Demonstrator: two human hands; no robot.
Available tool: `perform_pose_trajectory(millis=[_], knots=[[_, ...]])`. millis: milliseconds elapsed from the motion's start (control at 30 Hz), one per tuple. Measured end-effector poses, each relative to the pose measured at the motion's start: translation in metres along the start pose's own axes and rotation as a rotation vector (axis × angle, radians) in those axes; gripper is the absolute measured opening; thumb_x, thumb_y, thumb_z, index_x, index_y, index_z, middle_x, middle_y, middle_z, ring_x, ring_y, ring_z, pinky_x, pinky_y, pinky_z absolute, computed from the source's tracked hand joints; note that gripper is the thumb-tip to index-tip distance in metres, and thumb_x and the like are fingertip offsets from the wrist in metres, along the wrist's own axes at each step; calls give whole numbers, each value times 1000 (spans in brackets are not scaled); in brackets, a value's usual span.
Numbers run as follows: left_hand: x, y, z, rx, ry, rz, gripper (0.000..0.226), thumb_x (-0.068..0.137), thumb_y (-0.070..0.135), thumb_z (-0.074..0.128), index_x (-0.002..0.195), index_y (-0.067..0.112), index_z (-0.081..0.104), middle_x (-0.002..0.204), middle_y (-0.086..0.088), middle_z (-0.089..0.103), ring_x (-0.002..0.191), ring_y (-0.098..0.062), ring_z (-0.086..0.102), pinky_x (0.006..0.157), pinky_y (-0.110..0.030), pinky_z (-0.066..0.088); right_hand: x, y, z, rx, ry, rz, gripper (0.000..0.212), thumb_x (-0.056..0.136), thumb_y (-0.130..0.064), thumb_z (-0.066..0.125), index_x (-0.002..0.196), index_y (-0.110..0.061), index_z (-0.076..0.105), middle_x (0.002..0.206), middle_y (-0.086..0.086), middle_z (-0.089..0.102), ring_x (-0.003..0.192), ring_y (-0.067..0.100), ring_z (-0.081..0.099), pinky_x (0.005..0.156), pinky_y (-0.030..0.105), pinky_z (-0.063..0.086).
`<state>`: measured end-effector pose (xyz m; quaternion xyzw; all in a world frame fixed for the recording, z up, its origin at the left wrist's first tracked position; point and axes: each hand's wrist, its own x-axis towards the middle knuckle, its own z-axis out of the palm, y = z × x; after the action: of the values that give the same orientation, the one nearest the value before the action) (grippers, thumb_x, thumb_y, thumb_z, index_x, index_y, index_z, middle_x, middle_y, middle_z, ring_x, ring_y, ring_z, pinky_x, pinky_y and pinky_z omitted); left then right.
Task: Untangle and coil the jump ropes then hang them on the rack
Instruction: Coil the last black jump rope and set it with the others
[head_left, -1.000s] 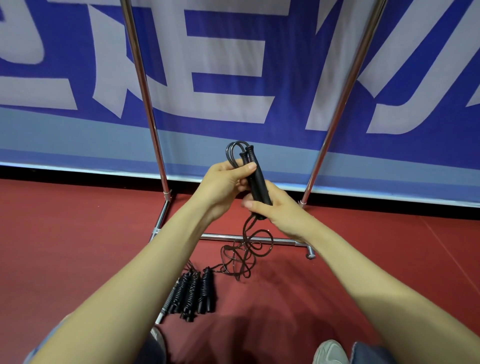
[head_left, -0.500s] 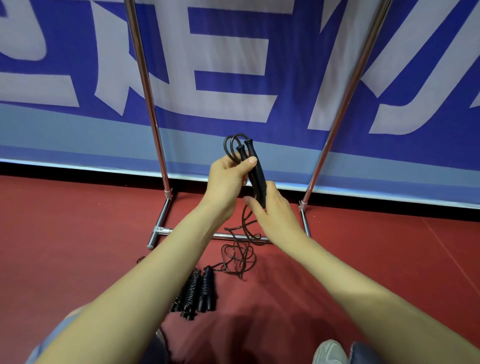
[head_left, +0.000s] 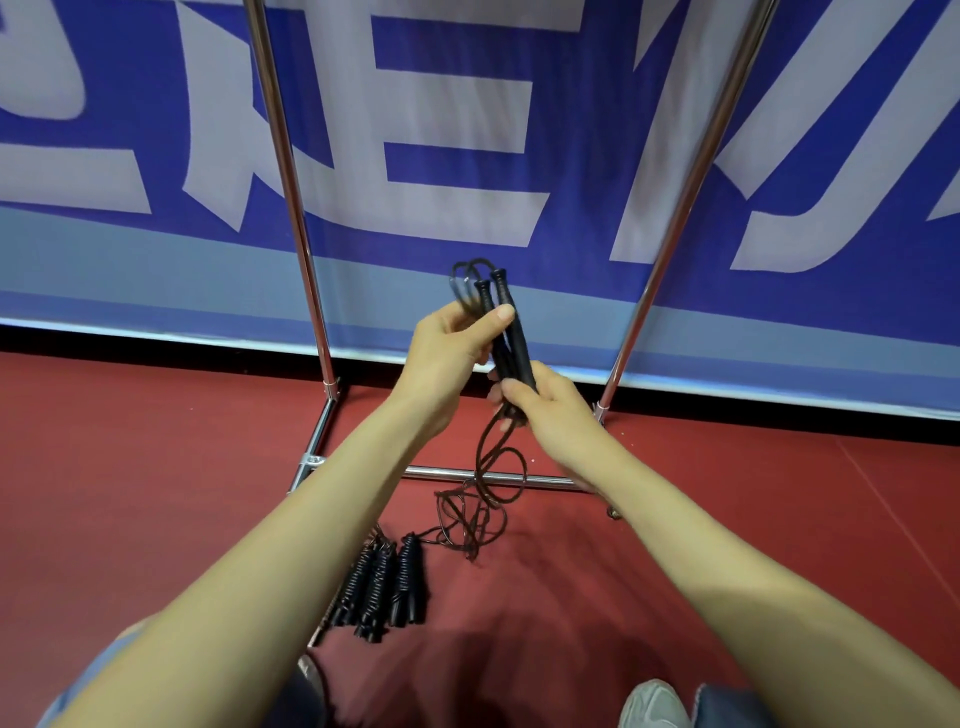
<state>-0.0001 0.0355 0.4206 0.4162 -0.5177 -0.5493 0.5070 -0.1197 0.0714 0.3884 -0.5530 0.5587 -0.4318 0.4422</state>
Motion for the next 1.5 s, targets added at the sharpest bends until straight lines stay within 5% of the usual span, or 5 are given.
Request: perform_pose_trajectory(millis=[167, 500, 1033, 1233, 1500], knots=[[-10, -22, 13, 72, -198, -194, 75, 87, 47, 64, 146, 14, 33, 131, 1, 56, 118, -10, 56, 103, -24, 40, 7, -16, -16, 476, 123, -41, 20, 100, -2, 42, 93, -12, 58, 84, 4, 64, 73, 11, 60, 64, 21, 50], [-3, -12, -27, 628, -358, 10, 23, 89, 40, 65, 83, 19, 71, 61, 10, 56, 57, -7, 46, 59, -19, 38, 13, -7, -62, -218, 260, -162, 14, 99, -20, 48, 94, -23, 61, 78, -5, 64, 75, 22, 62, 74, 40, 52], [11, -14, -49, 564, -660, -203, 9, 77, 9, 77, 86, 8, 74, 74, 5, 71, 69, -3, 61, 70, -17, 46, -32, -11, -54, -834, -737, 4, 11, 101, -29, 46, 93, -23, 51, 81, -6, 64, 71, 9, 56, 67, 28, 45], [3, -11, -22, 958, -631, -22, 18, 77, 24, 80, 92, 17, 74, 80, 1, 70, 63, -5, 53, 59, -14, 40, -17, 6, -47, -1269, -587, 100, 19, 102, -23, 38, 113, -13, 49, 85, 7, 50, 75, 26, 50, 70, 34, 44], [-10, -27, 7, 480, -532, -208, 11, 97, 21, 56, 97, 10, 54, 64, -1, 67, 37, -8, 33, 40, -19, 28, 1, 11, -61, -1135, -216, 33, 35, 101, -21, 41, 131, -10, 29, 86, 10, 53, 74, 33, 53, 70, 42, 46]])
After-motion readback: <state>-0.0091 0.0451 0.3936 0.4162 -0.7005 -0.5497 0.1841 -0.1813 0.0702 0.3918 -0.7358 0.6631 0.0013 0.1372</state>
